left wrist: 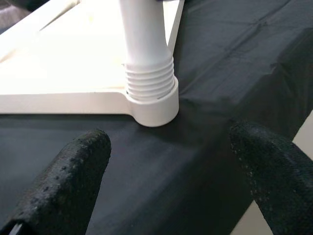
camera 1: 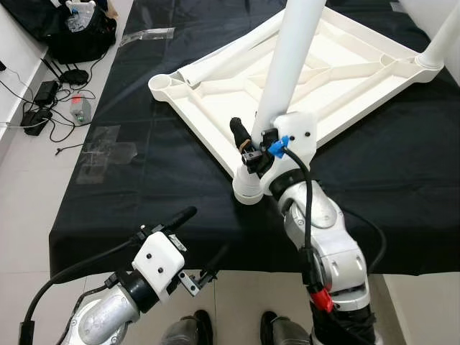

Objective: Building children table

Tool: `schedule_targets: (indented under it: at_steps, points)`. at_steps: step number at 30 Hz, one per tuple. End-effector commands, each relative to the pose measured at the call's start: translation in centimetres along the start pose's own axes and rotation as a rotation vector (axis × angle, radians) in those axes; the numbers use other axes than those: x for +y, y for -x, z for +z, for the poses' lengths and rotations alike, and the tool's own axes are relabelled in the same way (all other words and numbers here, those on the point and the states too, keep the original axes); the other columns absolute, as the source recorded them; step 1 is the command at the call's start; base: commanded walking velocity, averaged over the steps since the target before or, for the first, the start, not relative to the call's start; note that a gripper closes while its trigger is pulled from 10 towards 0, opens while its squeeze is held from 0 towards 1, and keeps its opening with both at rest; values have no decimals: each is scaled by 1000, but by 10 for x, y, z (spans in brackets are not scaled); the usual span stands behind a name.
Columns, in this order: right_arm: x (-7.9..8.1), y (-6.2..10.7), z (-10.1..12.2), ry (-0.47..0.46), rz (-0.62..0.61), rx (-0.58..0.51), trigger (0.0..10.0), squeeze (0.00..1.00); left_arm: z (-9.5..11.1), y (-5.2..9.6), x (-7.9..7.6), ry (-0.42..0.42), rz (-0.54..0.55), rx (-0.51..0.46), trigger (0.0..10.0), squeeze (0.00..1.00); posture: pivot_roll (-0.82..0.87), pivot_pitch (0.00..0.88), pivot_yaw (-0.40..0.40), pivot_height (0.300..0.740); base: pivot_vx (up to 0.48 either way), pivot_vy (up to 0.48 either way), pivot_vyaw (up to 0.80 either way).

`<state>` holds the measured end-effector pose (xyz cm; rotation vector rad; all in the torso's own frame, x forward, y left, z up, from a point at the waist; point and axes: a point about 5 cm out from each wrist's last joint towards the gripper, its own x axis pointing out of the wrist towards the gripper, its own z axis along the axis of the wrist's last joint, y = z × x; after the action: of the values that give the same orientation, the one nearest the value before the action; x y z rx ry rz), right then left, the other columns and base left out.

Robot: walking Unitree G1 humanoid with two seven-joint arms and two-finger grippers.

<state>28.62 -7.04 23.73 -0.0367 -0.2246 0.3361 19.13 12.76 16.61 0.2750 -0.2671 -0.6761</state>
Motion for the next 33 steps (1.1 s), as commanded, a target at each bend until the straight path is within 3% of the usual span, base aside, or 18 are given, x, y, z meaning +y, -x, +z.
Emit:
schedule_targets:
  at_steps: [1,10,15,20,26,28,32,33]
  points:
    - [-5,6,-40,64,-25,175,10000,0,-6,2,0,4,0,19,10000,0,30,229,38,740,0,0,0]
    - [-3,9,-41,106,2,156,10000,0,-7,2,-1,4,-3,13,10000,0,27,230,37,740,0,0,0]
    - [3,8,-38,191,89,140,10000,0,-6,2,-3,6,-5,6,10000,0,22,239,31,740,0,0,0]
    - [5,6,-39,205,133,154,10000,0,-6,1,-4,7,-5,1,10000,0,19,243,24,740,0,0,0]
    - [4,4,-41,191,158,187,10000,0,-6,1,-4,8,-4,-2,10000,0,15,248,20,740,0,0,0]
    - [2,0,-43,130,203,249,10000,0,-5,1,-5,9,-2,-5,10000,0,11,256,14,740,0,0,0]
    - [2,-2,-44,99,224,276,10000,0,-5,1,-5,9,-1,-7,10000,0,11,256,14,740,0,0,0]
    - [-1,-6,-44,37,249,305,10000,0,-5,2,-6,11,-2,-7,10000,0,12,258,7,740,0,0,0]
